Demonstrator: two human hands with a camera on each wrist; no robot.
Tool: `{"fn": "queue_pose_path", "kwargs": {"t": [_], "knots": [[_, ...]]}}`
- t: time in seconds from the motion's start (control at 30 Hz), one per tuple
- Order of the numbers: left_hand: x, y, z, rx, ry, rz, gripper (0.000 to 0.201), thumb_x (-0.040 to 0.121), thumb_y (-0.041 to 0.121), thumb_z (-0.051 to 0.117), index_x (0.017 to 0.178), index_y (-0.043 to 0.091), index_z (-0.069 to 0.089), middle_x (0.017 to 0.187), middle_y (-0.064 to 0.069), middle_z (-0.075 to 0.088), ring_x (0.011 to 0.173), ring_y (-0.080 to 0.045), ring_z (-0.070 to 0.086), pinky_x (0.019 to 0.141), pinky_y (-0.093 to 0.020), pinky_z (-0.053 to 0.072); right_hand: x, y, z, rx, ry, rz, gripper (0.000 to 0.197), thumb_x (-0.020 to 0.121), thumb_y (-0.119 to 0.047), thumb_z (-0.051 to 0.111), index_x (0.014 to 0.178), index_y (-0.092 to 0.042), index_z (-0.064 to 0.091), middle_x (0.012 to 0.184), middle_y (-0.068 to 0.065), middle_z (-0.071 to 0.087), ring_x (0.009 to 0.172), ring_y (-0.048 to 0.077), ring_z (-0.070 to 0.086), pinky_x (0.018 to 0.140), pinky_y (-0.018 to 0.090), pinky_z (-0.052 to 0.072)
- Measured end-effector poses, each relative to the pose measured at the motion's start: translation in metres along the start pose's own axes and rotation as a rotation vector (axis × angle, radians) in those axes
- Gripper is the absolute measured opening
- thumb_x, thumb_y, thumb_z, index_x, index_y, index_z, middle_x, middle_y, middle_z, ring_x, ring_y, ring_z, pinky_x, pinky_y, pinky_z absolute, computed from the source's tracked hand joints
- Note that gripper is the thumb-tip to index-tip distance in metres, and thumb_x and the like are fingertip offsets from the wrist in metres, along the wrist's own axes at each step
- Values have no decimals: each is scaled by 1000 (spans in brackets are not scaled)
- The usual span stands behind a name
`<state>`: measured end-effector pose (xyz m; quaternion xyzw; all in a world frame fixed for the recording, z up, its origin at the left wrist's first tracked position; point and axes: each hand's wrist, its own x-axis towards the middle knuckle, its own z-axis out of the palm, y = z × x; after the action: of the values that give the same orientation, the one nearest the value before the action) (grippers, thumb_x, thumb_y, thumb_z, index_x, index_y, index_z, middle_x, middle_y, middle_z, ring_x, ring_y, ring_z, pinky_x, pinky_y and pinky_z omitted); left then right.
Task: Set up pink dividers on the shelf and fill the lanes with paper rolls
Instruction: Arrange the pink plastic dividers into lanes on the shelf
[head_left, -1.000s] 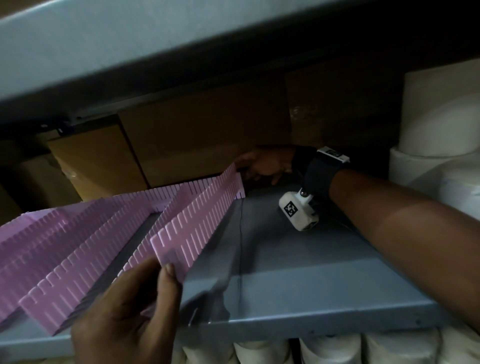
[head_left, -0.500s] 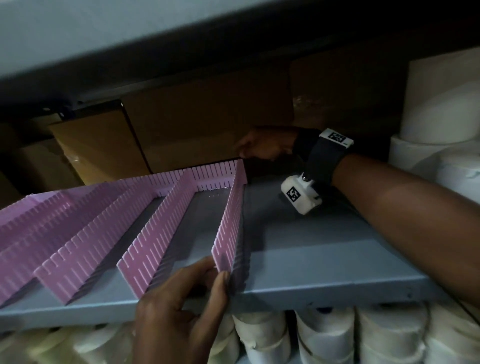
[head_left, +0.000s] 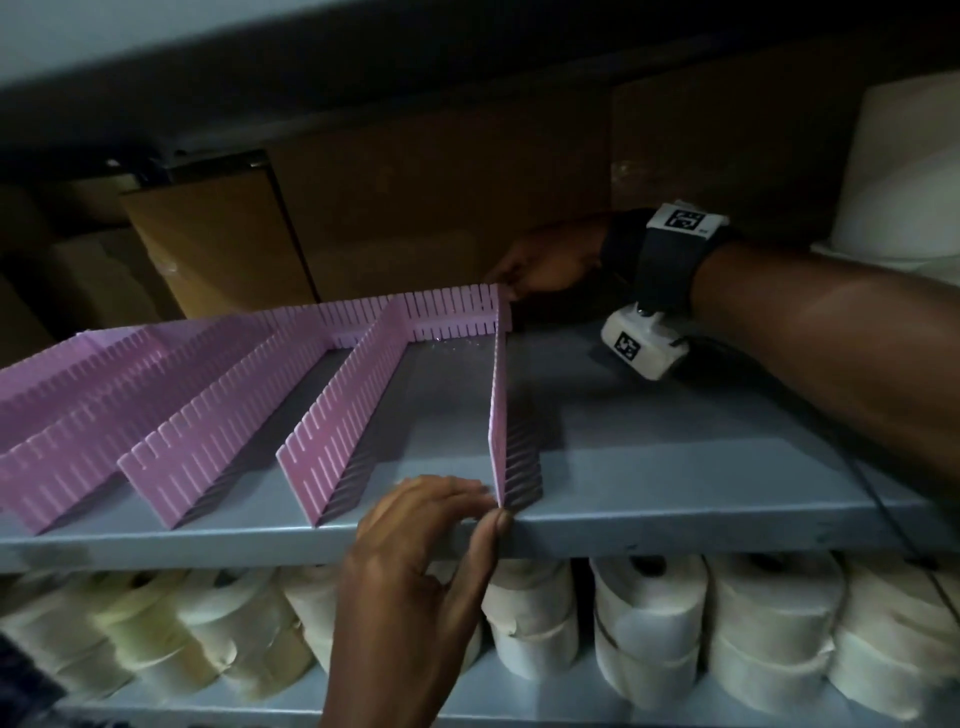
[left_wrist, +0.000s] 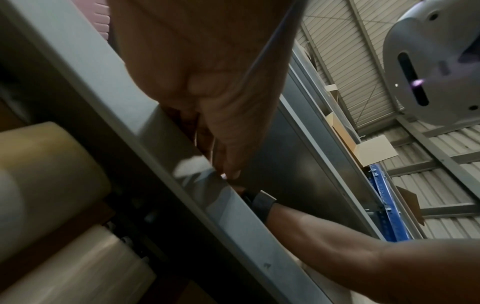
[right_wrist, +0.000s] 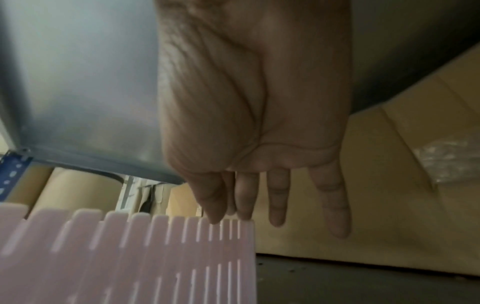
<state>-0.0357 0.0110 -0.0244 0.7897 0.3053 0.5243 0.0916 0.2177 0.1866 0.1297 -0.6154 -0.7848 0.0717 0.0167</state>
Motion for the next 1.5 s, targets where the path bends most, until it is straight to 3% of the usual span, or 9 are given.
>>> {"fn": "queue_pose_path", "kwargs": {"t": [0.2,0.37,0.53,0.67,0.83,0.9,1.03,1.27,1.5], "knots": [[-8,-8,2,2,16,18,18,94,31,68,92,18,80,101,11,74,101,-12,71,87,-42,57,4,2,0,28,-12,21,40,100,-23,50,138,-12,50,141,11,53,129,29,51,110,49,39],[-8,-9,8,40,41,8,19,92,35,69,92,20,81,100,13,73,101,-11,69,85,-40,55,7,2,5,51,-16,24,46,98,-10,50,143,-11,44,147,9,47,135,27,44,114,45,33],[-9,-12,12,58,74,38,16,91,32,71,88,19,79,99,11,73,99,-13,69,83,-42,56,12,2,7,-113,17,33,44,97,-14,49,141,-12,46,143,11,50,129,30,48,109,41,34],[-11,-11,14,76,94,52,17,93,32,69,88,19,79,100,11,72,100,-11,67,85,-40,54,3,-1,9,-196,43,16,60,96,-18,50,151,-24,27,154,7,36,140,31,35,113,43,26],[-14,-8,10,91,80,83,17,94,27,68,91,15,78,102,7,73,99,-15,69,87,-39,55,-7,-12,-5,7,117,61,60,97,-23,52,151,-28,26,154,4,35,137,27,38,98,32,30],[-18,-6,-1,75,93,78,17,94,28,66,93,15,78,104,7,73,102,-10,69,92,-31,55,-10,-22,-16,84,179,87,61,97,-23,54,152,-28,27,154,1,36,137,23,40,98,30,34],[-33,0,-44,85,206,16,19,92,32,66,95,18,79,109,9,74,102,-4,71,89,-14,51,-21,-70,-47,105,275,24,58,96,-20,60,148,-13,37,149,8,45,133,24,46,113,38,36],[-69,-11,-146,200,328,-26,19,91,27,65,94,13,78,100,5,76,99,-8,72,91,-18,52,-66,-192,-72,18,374,-139,43,92,-45,60,134,-35,55,119,-15,60,105,9,56,78,18,38],[-119,-23,-223,259,384,-171,24,93,34,63,96,16,78,99,9,75,95,-6,73,79,-22,55,-46,-309,-51,-32,269,-366,45,94,-42,58,136,-27,54,132,-7,60,109,8,56,82,22,42]]}}
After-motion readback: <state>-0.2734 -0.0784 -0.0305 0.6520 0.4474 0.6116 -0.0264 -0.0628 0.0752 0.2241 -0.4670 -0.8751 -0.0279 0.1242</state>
